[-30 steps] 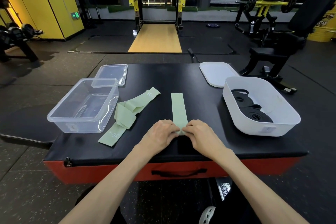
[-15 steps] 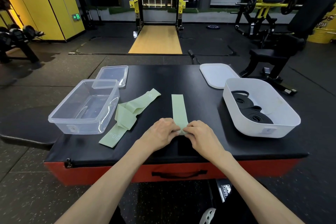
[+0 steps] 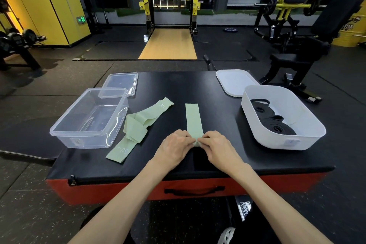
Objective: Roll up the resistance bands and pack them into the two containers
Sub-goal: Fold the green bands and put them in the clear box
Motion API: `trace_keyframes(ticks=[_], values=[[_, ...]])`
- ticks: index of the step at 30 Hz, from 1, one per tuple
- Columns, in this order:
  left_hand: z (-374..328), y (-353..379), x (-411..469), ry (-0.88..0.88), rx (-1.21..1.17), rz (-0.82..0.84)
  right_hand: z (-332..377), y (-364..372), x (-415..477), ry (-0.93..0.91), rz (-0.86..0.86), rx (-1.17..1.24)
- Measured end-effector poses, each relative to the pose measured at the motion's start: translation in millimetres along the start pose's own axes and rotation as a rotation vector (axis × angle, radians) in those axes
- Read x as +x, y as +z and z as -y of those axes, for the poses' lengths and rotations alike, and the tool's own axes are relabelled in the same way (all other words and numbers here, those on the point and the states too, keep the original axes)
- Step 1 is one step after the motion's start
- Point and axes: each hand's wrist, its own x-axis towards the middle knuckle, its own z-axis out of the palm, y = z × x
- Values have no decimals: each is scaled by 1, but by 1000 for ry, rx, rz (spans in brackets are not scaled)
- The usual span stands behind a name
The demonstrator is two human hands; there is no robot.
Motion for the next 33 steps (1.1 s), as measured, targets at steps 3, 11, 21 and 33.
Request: trace_keyframes(ticks=[3,11,21,33], values=[[5,1,2,0,-4,28,1,-1,-2,-8,10,-6],[8,-1,9,1,-13,79,4,-1,-3,-49,-62,-18],[5,0,2,-41,-7,34,-2,5,8,9,-62,4],[13,1,11,-49,9,107,-1,5,6,5,-46,-15]])
